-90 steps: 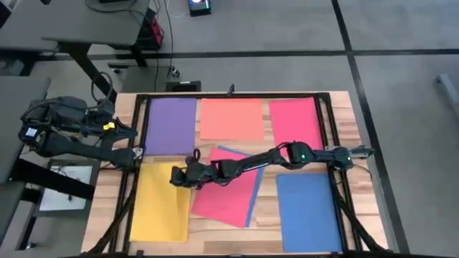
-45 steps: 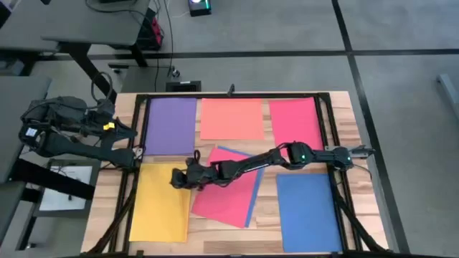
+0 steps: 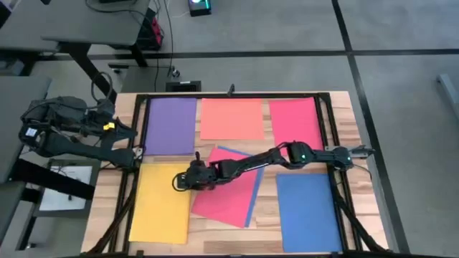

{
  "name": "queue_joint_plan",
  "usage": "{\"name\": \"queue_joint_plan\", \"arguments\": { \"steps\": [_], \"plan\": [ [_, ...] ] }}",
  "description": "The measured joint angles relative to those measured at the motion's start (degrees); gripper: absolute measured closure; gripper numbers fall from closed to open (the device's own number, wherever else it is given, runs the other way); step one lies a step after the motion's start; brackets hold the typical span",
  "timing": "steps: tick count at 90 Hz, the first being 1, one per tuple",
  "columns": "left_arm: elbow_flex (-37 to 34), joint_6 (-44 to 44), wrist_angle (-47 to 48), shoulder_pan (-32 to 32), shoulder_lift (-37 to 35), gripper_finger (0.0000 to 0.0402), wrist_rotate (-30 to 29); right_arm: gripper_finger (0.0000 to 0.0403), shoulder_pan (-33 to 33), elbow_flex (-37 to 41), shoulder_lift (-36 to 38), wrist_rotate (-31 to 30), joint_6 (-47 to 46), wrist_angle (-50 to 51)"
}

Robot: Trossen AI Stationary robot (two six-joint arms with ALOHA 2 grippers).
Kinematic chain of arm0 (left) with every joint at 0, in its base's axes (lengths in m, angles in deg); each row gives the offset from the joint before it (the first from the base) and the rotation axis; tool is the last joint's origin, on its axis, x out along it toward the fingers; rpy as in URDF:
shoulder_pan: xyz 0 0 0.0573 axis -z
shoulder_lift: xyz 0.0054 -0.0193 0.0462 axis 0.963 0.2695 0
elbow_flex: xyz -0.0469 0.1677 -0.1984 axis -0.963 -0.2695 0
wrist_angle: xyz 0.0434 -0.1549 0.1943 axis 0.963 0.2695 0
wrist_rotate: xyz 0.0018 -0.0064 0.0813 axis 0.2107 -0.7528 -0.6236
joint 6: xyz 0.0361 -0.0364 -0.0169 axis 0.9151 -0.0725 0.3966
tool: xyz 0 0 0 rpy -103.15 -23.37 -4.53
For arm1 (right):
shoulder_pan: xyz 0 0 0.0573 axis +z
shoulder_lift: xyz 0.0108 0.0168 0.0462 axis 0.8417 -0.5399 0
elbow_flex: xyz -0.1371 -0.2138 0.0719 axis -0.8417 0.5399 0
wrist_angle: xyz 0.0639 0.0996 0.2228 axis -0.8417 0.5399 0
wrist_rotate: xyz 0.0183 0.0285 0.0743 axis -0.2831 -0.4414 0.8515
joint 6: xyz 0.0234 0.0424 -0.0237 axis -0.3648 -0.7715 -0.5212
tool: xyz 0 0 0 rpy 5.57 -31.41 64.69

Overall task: Organize paper
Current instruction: Stack the yellow paper on top of the other yellow paper

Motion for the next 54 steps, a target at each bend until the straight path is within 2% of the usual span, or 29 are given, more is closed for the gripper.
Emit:
{"name": "queue_joint_plan", "arguments": {
  "steps": [17, 28, 40, 54],
  "plan": [
    [0.00, 0.01, 0.11, 0.00, 0.00, 0.0402, 0.02, 0.0286, -0.44, 0.00, 0.99, 0.33, 1.86, 2.96],
    [0.00, 0.02, 0.95, -0.01, 0.00, 0.0402, 0.02, 0.0286, -0.81, 0.00, 2.29, 1.59, 6.29, 5.85],
    [0.00, 0.04, 1.69, 0.00, 0.00, 0.0402, 0.02, 0.0286, -0.93, 0.00, 4.90, 1.57, 18.35, 6.72],
    [0.00, 0.14, 2.12, -0.02, 0.00, 0.0402, 0.02, 0.0286, 0.49, -0.09, 6.40, 1.56, 40.68, 7.21]
  ]
}}
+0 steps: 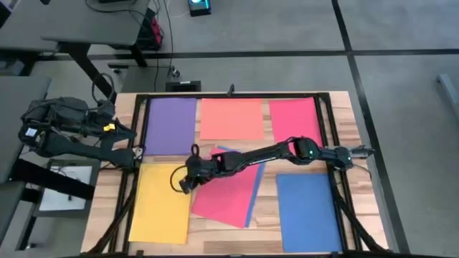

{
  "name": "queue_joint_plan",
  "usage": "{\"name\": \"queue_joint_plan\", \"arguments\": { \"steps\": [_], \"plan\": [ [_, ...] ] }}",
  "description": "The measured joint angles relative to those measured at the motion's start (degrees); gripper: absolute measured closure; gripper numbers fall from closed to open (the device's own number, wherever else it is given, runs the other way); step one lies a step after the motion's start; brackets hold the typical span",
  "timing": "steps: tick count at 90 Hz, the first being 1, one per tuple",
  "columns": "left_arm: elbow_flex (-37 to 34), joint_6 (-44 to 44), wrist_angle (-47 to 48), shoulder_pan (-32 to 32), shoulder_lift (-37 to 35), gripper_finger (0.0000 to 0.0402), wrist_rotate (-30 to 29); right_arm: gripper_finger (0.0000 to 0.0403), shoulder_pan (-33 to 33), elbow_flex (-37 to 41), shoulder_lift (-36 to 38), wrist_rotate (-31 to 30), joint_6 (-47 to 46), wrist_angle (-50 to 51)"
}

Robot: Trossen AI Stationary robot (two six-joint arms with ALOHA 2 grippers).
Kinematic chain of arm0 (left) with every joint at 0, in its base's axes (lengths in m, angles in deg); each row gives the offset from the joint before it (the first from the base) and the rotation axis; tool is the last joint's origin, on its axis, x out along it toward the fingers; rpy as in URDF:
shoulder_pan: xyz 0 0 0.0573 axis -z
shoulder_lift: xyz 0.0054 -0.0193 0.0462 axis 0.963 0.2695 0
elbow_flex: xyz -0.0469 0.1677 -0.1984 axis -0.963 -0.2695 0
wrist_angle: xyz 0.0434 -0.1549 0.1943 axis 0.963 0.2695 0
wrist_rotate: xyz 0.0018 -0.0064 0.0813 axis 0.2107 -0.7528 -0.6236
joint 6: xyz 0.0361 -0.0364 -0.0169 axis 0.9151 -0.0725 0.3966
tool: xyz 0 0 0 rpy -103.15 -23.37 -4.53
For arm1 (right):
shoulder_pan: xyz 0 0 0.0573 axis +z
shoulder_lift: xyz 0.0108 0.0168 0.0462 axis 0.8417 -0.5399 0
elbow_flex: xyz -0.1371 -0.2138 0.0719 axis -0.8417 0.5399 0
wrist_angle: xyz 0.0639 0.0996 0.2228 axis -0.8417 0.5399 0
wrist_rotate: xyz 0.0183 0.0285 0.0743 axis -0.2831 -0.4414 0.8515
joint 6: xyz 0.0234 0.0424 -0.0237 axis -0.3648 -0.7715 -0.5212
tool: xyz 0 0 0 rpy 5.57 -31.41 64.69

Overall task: Organize paper
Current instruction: Stack the yellow paper on top of the other yellow paper

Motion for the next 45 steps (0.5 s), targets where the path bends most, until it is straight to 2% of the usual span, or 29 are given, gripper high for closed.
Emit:
{"name": "queue_joint_plan", "arguments": {
  "steps": [6, 13, 29, 45],
  "plan": [
    [0.00, 0.12, 0.02, 0.00, 0.00, 0.0402, 0.00, 0.0289, 1.09, 0.06, -0.53, 0.07, 10.42, 0.83],
    [0.00, 0.12, 0.02, 0.00, 0.00, 0.0402, 0.00, 0.0305, 2.17, 0.11, -1.06, 0.34, 17.09, 0.82],
    [0.00, 0.14, 0.00, 0.00, 0.00, 0.0402, 0.00, 0.0391, 2.89, 2.55, -0.99, -2.44, 21.88, 0.17],
    [-0.02, 0.76, -0.07, 0.00, 0.00, 0.0402, -0.02, 0.0399, 2.36, 2.54, -4.05, -2.47, 24.30, -3.46]
  ]
}}
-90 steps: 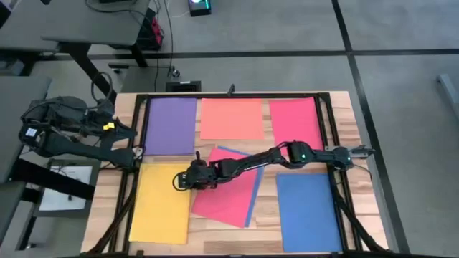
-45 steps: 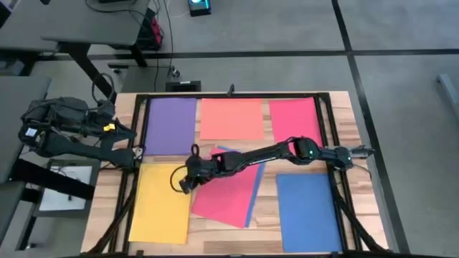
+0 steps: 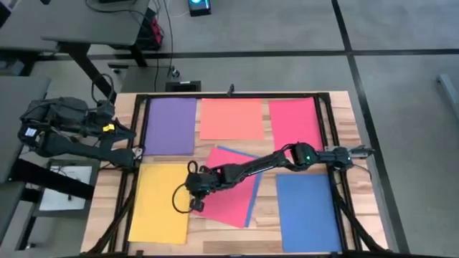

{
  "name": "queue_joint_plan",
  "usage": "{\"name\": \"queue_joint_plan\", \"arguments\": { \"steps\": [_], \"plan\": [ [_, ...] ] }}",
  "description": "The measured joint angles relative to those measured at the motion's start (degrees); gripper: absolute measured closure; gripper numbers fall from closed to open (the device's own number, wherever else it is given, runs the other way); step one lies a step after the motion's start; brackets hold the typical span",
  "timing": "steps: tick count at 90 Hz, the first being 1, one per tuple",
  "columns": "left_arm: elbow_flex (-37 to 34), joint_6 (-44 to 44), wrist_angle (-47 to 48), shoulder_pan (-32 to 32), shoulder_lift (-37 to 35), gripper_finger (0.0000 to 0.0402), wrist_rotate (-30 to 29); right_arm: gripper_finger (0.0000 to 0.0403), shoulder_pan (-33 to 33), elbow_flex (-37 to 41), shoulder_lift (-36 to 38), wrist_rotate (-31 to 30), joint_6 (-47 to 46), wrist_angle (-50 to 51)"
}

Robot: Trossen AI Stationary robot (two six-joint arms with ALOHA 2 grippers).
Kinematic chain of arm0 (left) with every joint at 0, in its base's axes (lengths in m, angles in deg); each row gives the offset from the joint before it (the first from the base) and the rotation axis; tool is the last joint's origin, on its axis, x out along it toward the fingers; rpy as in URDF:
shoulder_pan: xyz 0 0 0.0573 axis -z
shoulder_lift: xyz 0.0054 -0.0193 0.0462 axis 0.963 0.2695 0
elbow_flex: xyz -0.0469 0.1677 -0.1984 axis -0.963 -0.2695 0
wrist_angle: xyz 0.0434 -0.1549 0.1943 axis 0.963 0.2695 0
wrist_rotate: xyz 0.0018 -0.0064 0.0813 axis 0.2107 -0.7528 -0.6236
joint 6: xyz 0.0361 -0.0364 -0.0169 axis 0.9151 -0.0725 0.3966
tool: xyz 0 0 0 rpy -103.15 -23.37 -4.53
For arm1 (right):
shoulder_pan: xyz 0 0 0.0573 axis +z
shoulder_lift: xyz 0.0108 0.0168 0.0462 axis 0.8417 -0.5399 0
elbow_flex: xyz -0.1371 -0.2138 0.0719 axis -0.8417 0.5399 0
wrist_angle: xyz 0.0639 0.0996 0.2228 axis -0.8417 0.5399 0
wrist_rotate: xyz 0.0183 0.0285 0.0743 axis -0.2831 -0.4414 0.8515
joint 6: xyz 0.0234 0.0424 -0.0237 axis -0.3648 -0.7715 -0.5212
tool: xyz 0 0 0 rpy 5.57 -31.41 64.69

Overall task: Organize paper
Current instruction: Stack the yellow paper on top of the other yellow paper, then stack the pink paper on top of the other pink paper

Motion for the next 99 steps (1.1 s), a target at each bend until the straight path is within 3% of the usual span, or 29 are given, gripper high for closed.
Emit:
{"name": "queue_joint_plan", "arguments": {
  "steps": [39, 81, 99],
  "plan": [
    [-0.04, -0.03, -0.16, 0.00, 0.02, 0.0402, -0.27, 0.0403, -0.95, -0.11, -0.71, 0.69, 1.07, 1.28],
    [-0.04, 0.17, -0.37, 0.00, 0.02, 0.0402, -0.46, 0.0403, -3.45, -0.16, -0.68, 0.82, 1.01, -3.68],
    [-0.04, 0.20, -0.74, 0.00, 0.02, 0.0402, -0.46, 0.0403, -3.85, -5.61, 2.66, 0.92, 1.00, 1.54]
  ]
}}
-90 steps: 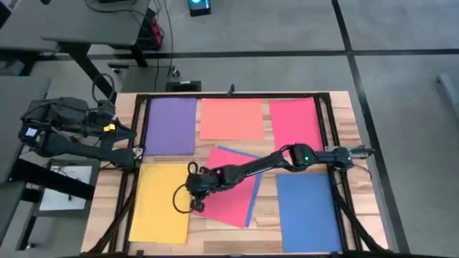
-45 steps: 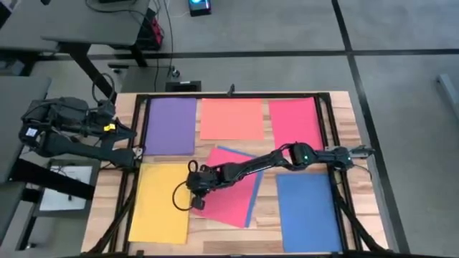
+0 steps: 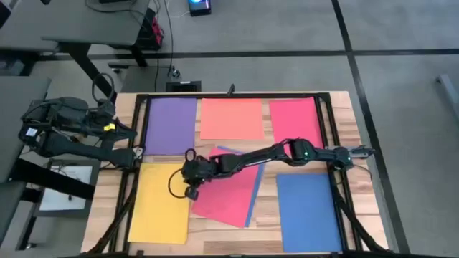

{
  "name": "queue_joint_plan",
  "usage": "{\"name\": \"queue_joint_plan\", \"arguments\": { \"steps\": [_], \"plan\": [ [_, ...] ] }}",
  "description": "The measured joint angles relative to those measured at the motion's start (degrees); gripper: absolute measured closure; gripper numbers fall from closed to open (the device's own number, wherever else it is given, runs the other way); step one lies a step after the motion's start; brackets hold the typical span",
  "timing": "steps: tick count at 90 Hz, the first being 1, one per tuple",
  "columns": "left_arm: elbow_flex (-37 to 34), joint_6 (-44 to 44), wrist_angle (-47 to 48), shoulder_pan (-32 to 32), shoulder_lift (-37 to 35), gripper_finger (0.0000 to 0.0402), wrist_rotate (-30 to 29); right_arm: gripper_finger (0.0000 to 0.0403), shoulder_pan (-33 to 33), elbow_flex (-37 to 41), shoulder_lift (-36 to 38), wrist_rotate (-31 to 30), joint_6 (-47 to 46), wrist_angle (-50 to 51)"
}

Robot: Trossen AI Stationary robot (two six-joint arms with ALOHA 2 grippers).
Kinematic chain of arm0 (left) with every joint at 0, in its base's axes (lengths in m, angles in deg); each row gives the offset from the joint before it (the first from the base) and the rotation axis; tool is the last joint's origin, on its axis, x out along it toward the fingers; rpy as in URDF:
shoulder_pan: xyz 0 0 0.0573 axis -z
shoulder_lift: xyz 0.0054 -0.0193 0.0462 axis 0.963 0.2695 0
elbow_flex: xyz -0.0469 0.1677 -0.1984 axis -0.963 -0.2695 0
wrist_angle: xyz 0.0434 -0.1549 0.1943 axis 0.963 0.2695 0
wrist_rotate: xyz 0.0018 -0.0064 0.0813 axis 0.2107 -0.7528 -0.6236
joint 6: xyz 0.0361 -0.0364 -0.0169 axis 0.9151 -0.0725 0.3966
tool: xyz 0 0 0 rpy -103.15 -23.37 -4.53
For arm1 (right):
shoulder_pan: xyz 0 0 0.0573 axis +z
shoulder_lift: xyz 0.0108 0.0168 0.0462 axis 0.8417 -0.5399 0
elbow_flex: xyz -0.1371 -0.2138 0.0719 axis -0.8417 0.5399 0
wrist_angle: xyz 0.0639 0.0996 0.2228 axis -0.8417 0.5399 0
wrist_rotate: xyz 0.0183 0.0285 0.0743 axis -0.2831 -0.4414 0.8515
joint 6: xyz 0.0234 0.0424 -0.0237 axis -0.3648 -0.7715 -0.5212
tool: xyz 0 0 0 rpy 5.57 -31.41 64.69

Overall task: Organize paper
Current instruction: Stack the pink paper on top of the other pink paper

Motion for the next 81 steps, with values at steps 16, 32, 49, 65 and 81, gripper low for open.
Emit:
{"name": "queue_joint_plan", "arguments": {
  "steps": [16, 32, 49, 65, 81],
  "plan": [
    [-0.01, 1.29, -3.42, -0.01, 0.76, 0.0402, 0.00, 0.0403, 0.40, -6.69, 10.21, -2.07, -4.90, 14.83],
    [-4.84, 1.97, -8.49, 0.00, 4.07, 0.0402, 3.72, 0.0403, 1.56, -6.92, 19.28, -11.88, -20.04, 44.17],
    [-17.29, 1.92, -18.10, 0.94, 8.43, 0.0402, 9.49, 0.0403, 2.78, -6.63, 25.15, -13.74, -39.26, 68.05],
    [-28.80, -3.12, -32.60, 3.58, 13.21, 0.0402, 11.80, 0.0382, 2.22, 3.02, 26.50, -13.11, -41.26, 67.27],
    [-34.77, -8.60, -44.65, 5.54, 20.06, 0.0402, 11.79, 0.0318, 0.06, 19.53, 26.88, -11.65, -38.75, 65.64]
  ]
}}
